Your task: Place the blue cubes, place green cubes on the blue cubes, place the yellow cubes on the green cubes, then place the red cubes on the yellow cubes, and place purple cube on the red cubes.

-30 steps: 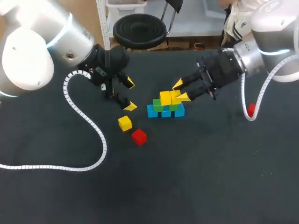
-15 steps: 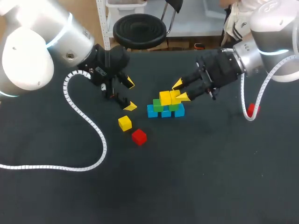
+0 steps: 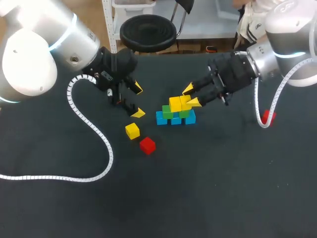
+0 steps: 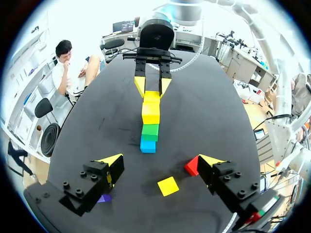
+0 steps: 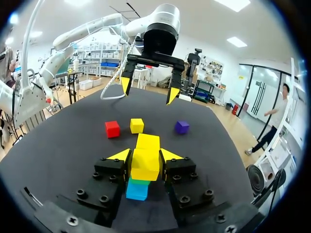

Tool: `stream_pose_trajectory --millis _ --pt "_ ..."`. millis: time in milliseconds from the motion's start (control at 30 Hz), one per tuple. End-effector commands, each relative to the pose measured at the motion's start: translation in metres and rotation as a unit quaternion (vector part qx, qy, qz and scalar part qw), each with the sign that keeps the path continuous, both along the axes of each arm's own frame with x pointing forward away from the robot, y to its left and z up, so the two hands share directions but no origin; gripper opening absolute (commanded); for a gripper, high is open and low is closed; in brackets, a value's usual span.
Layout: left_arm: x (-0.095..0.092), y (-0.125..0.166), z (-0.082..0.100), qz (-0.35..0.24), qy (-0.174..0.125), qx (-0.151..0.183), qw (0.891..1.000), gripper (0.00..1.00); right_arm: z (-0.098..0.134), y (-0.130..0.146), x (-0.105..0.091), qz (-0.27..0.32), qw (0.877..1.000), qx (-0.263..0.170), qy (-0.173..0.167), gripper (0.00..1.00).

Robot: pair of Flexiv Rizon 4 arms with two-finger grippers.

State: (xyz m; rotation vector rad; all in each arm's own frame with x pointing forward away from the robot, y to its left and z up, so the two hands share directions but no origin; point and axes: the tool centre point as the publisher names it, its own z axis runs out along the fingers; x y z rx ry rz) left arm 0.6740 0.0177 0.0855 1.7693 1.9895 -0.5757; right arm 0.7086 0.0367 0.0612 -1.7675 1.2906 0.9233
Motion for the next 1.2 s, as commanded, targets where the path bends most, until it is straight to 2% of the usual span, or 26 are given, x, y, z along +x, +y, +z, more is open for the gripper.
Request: stream_pose_trajectory --millis 33,133,267,333,367,500,533,633,767,800,900,1200 --pt "0.000 0.001 0.000 -0.001 -0.001 -0.001 1.000 1.00 -0.003 0.000 0.003 0.001 1.000 0.002 0.003 0.07" --pt "0.000 0.001 0.000 -0.001 -0.001 -0.001 1.000 1.00 -0.003 0.000 0.003 0.001 1.000 0.003 0.003 0.06" --pt "0.000 0.001 0.000 -0.001 -0.001 -0.001 1.000 1.00 -0.003 0.000 0.004 0.003 1.000 0.002 0.004 0.10" --pt "0.000 0.001 0.000 -0.001 -0.001 -0.001 1.000 1.00 -0.003 0.001 0.004 0.003 1.000 0.003 0.005 0.21" --pt "0.000 0.001 0.000 -0.001 -0.001 -0.001 1.000 1.00 -0.003 0.001 0.004 0.004 1.000 0.003 0.005 0.33" --pt "0.000 0.001 0.000 -0.001 -0.001 -0.001 1.000 1.00 -0.001 0.002 0.003 0.005 1.000 0.003 0.003 0.50" --pt "0.000 0.001 0.000 -0.001 -0.001 -0.001 1.000 1.00 -0.001 0.002 0.003 0.006 1.000 0.004 0.003 0.63" --pt "0.000 0.001 0.000 -0.001 -0.001 -0.001 1.000 1.00 0.000 0.002 0.002 0.005 1.000 0.004 0.001 0.69" --pt "0.000 0.001 0.000 -0.001 -0.001 -0.001 1.000 1.00 0.000 0.001 0.001 0.003 1.000 0.004 0.001 0.91" --pt "0.000 0.001 0.000 -0.001 -0.001 -0.001 1.000 1.00 0.000 0.001 0.001 0.003 1.000 0.005 0.001 0.91" --pt "0.000 0.001 0.000 -0.001 -0.001 -0.001 1.000 1.00 0.001 0.000 0.000 0.002 1.000 0.005 0.000 1.00" --pt "0.000 0.001 0.000 -0.001 -0.001 -0.001 1.000 1.00 0.017 -0.001 -0.009 0.003 1.000 0.011 -0.012 1.00"
